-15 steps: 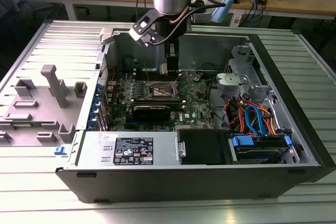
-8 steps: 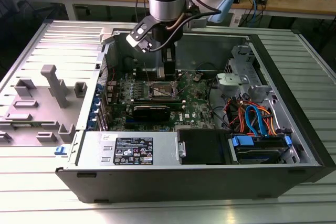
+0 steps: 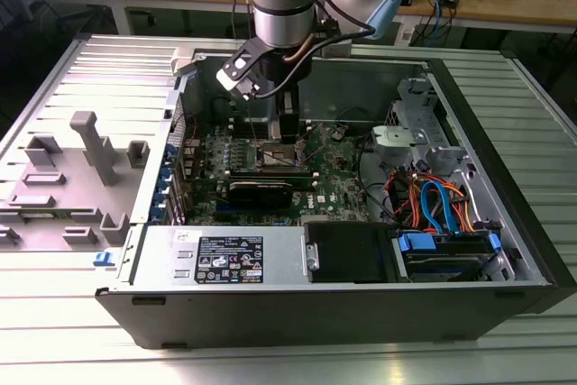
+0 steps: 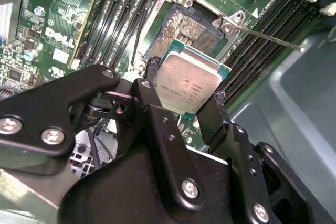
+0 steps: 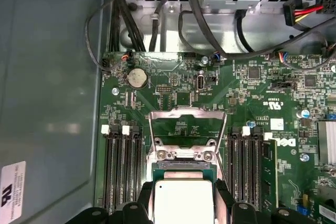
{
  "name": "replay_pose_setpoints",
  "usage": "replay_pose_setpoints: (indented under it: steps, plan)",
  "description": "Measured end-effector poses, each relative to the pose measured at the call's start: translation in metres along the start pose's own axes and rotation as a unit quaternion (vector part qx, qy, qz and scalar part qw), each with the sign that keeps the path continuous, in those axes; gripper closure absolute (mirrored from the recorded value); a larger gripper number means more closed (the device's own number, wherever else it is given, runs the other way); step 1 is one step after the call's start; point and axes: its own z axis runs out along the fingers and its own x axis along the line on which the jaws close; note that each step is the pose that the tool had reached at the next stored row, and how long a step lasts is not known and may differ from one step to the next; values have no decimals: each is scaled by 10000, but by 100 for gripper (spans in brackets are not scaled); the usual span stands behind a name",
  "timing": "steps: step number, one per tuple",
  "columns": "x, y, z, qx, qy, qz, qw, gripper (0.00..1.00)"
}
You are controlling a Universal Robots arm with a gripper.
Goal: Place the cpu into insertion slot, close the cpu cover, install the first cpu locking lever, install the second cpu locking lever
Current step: 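Place the cpu into insertion slot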
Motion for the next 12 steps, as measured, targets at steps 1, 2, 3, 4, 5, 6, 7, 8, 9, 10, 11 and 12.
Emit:
replay_pose_setpoints:
  steps: [1, 2, 3, 4, 5, 6, 7, 8, 9, 10, 11, 12]
  plan:
    - [-1, -5, 39, 0, 0, -1, 10000, 46]
    - [-1, -10, 79, 0, 0, 0, 10000, 46]
    - [-2, -15, 119, 0, 0, 0, 10000, 46]
    - [-2, -19, 142, 0, 0, 0, 10000, 46]
    - [-2, -24, 172, 0, 0, 0, 10000, 46]
    - [-2, -26, 185, -1, 1, 0, 10000, 46]
    - [-2, -27, 196, 0, 1, 0, 10000, 46]
    - [-3, -29, 220, 0, 1, 0, 10000, 46]
    - [-3, -31, 239, 0, 0, 0, 10000, 46]
    - [-3, -33, 255, 0, 0, 0, 10000, 46]
    - [-3, -34, 267, 0, 1, 0, 10000, 46]
    - [-3, -37, 287, 0, 1, 0, 10000, 46]
